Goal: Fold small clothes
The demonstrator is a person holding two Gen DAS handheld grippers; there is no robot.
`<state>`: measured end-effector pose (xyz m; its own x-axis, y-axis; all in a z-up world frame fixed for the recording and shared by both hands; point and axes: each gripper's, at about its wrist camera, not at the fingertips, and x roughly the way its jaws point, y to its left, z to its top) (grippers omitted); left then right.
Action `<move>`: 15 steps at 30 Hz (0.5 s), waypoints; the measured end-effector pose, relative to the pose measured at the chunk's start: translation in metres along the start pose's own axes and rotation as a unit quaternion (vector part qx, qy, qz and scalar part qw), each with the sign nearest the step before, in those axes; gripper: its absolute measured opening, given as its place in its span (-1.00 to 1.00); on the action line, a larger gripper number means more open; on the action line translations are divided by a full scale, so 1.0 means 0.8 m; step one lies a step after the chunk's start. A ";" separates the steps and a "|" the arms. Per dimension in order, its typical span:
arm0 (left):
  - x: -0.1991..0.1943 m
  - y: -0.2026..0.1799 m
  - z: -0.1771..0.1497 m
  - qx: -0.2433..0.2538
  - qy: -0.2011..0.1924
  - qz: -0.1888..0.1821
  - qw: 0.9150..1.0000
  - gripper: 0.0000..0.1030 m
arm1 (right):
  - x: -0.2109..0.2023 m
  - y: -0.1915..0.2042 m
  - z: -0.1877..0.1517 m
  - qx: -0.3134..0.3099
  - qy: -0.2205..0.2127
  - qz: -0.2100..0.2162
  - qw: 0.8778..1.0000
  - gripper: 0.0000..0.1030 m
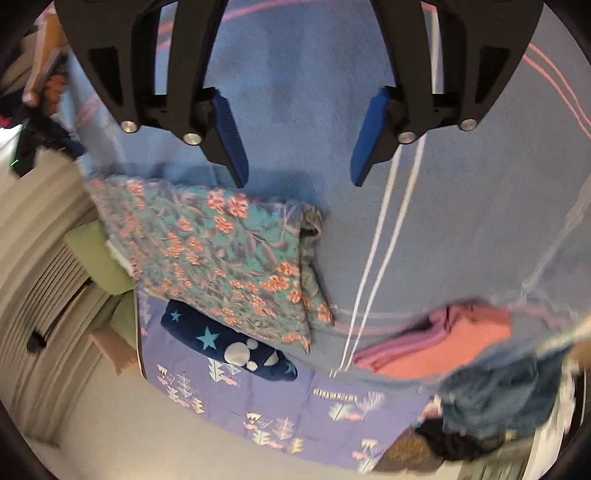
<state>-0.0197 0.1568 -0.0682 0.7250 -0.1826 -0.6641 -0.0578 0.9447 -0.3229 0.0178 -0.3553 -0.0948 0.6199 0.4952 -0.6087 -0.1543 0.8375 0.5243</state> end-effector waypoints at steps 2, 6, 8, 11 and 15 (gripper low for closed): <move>0.009 -0.005 0.005 0.015 0.002 0.007 1.000 0.34 | 0.000 0.000 0.001 0.007 -0.001 0.000 1.000 0.01; 0.021 0.001 0.010 -0.010 0.019 -0.020 1.000 0.40 | -0.001 0.004 0.000 0.017 -0.002 -0.002 1.000 0.13; 0.023 0.007 0.014 -0.036 0.016 -0.042 0.998 0.72 | -0.001 0.007 0.000 0.022 -0.002 0.003 1.000 0.18; 0.030 0.012 0.017 -0.077 0.018 -0.081 0.994 0.84 | 0.006 0.007 0.003 0.044 0.001 0.019 0.999 0.27; 0.049 0.017 0.022 -0.132 0.024 -0.131 0.982 0.92 | 0.027 0.000 0.013 0.112 0.002 0.052 0.992 0.36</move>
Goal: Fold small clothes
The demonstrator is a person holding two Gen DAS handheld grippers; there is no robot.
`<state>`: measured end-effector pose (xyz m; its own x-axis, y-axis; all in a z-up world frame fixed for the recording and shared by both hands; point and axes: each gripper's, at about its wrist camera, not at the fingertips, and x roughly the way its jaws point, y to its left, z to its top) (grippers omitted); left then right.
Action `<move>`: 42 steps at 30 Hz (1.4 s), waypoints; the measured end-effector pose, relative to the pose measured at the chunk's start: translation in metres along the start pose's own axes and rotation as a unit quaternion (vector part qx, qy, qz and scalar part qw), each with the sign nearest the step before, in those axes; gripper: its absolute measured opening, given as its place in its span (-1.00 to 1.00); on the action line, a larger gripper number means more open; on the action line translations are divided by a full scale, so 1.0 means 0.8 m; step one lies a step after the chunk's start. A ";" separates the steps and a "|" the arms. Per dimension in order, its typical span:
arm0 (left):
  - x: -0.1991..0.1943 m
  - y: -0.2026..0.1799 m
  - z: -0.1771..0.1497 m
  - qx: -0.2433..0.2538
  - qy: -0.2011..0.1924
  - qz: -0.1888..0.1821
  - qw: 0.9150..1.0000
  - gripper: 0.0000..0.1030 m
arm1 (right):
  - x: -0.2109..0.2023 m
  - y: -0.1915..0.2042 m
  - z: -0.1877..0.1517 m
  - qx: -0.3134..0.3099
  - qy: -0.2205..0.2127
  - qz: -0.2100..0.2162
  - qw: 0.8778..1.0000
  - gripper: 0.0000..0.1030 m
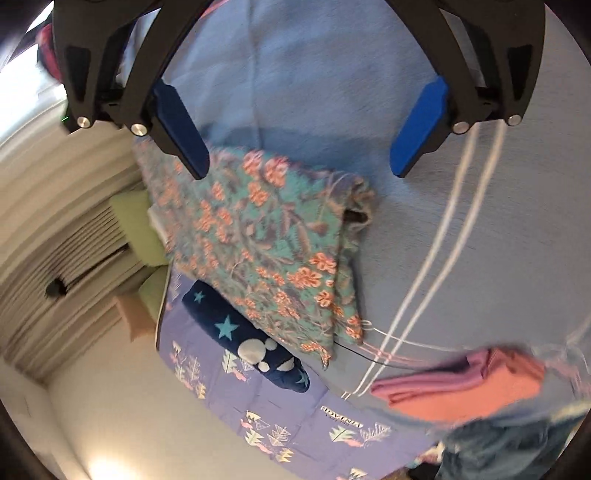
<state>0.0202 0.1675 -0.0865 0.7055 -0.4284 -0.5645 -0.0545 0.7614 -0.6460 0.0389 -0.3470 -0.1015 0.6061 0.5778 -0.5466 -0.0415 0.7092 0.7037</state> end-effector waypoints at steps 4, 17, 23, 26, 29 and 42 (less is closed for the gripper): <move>0.012 0.002 0.008 -0.030 -0.006 -0.023 0.999 0.86 | 0.016 -0.011 0.019 0.083 -0.029 0.003 0.996 0.37; 0.013 0.009 0.012 -0.090 0.012 -0.058 0.994 -0.96 | 0.005 -0.005 0.034 0.122 -0.100 -0.045 0.986 -0.89; -0.039 -0.019 -0.004 -0.049 0.009 -0.060 0.997 -0.97 | -0.040 0.022 0.030 0.074 -0.098 -0.037 0.992 -0.91; -0.078 -0.030 -0.028 -0.016 0.014 -0.032 0.999 -1.00 | -0.063 0.022 0.012 0.060 -0.083 -0.052 0.993 -0.91; -0.112 -0.027 -0.048 0.003 0.004 -0.008 1.000 -1.00 | -0.070 0.010 -0.007 0.062 -0.054 -0.071 0.994 -0.90; -0.061 0.006 -0.053 -0.007 0.016 0.010 1.000 0.15 | -0.074 0.053 -0.019 -0.078 -0.123 -0.249 0.957 0.13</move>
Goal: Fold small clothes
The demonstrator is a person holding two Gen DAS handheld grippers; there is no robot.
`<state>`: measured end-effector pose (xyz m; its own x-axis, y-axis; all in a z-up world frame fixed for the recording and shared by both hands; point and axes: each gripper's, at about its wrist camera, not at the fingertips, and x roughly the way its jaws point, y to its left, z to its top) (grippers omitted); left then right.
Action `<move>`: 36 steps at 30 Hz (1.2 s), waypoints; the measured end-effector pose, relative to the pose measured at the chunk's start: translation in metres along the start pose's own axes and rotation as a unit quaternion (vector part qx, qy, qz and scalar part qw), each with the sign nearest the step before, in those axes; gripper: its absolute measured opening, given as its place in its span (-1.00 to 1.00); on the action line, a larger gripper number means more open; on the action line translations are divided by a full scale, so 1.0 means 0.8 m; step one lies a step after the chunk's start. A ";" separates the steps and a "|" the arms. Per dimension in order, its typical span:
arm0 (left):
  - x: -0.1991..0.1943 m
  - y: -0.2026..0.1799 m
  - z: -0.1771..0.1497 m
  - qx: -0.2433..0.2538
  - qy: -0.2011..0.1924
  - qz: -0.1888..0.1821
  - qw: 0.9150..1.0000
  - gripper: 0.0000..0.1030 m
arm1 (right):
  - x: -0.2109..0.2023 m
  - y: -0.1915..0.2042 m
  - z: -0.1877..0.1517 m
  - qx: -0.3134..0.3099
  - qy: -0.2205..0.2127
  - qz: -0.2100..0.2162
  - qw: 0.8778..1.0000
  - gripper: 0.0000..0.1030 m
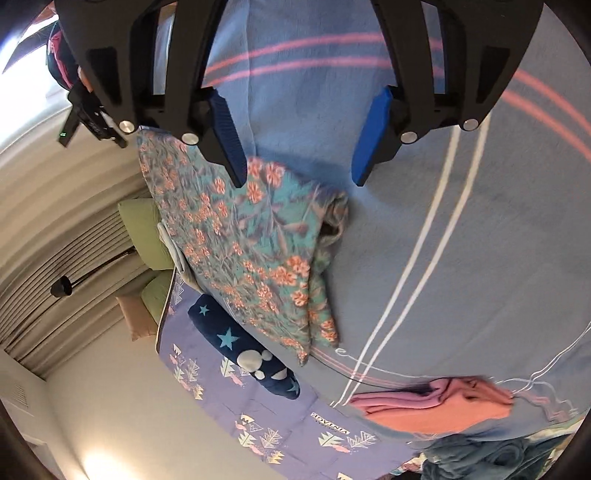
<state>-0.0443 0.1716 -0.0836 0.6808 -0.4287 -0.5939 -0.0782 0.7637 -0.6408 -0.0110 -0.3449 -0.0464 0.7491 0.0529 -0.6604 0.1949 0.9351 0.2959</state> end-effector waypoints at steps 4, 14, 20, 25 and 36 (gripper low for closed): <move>0.012 -0.007 0.003 0.020 -0.011 0.020 1.000 0.16 | -0.003 0.040 -0.005 -0.071 -0.018 0.003 0.997 0.23; 0.008 -0.021 -0.002 0.085 -0.025 0.061 0.994 0.34 | 0.013 0.153 -0.043 -0.203 0.011 0.074 0.976 0.30; 0.001 -0.015 -0.002 0.106 -0.031 0.062 0.992 0.35 | 0.018 0.227 -0.082 -0.313 0.021 0.104 0.944 0.40; -0.025 -0.015 0.002 0.170 -0.047 0.024 0.984 0.12 | 0.021 0.278 -0.111 -0.366 0.038 0.140 0.919 0.45; 0.014 -0.017 0.030 0.257 0.069 -0.094 0.959 0.08 | 0.018 0.307 -0.136 -0.388 0.062 0.158 0.906 0.49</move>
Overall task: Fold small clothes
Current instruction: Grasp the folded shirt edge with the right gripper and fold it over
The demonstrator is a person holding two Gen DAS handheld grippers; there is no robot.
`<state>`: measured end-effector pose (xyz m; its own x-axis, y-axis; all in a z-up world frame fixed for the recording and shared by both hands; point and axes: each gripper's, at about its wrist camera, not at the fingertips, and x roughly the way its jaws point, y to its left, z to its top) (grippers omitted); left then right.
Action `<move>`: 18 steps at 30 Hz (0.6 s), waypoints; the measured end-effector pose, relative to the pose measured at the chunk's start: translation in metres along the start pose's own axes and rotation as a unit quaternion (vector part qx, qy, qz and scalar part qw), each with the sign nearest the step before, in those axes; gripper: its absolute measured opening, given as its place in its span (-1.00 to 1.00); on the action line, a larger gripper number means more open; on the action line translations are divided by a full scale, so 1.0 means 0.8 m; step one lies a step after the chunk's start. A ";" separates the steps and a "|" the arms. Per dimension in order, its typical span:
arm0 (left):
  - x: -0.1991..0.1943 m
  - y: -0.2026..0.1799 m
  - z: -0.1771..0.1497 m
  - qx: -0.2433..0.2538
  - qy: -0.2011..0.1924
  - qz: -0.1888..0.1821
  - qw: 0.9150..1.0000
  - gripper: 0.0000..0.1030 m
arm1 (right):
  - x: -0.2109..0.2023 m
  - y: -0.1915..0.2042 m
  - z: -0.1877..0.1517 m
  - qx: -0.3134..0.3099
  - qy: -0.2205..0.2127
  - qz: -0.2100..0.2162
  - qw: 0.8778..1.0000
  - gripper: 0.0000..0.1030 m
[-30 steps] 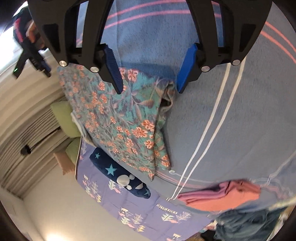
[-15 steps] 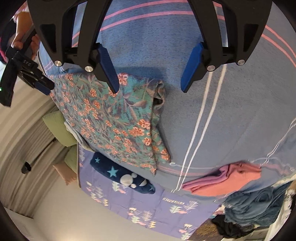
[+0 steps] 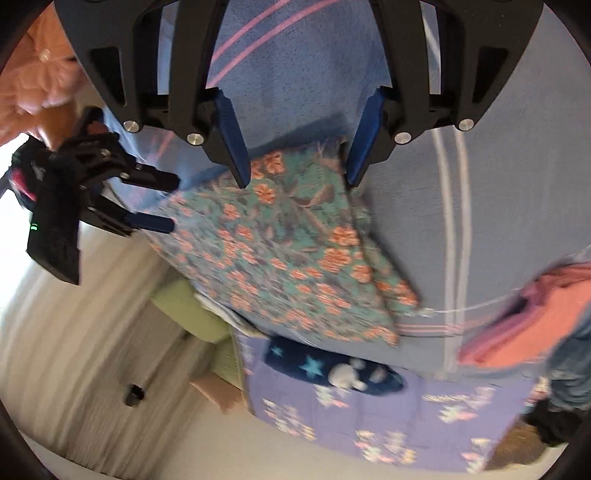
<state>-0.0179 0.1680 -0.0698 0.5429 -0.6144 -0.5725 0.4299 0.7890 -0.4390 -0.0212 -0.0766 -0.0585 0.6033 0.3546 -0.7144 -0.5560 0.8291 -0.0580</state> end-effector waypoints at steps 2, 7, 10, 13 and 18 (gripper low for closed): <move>0.010 0.001 0.002 0.030 0.043 -0.029 0.998 0.11 | 0.001 -0.005 -0.002 0.012 0.004 -0.008 1.000 0.49; 0.011 -0.001 0.001 0.078 0.110 -0.053 0.989 0.06 | 0.002 -0.027 -0.006 0.056 0.012 -0.017 0.998 0.49; 0.001 -0.003 -0.005 0.106 0.126 -0.013 0.986 -0.10 | 0.004 -0.025 -0.004 0.049 0.010 -0.014 0.999 0.49; -0.012 0.007 -0.011 0.100 0.102 0.041 0.989 -0.10 | 0.007 0.009 0.002 -0.023 0.001 0.002 1.000 0.49; -0.039 0.047 -0.013 -0.006 0.023 0.080 0.996 -0.08 | 0.030 0.103 0.004 -0.203 -0.015 -0.013 0.979 0.49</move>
<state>-0.0264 0.2171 -0.0758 0.5710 -0.4794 -0.6664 0.3311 0.8773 -0.3474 -0.0507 0.0014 -0.0786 0.6338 0.3536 -0.6880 -0.7180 0.5998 -0.3531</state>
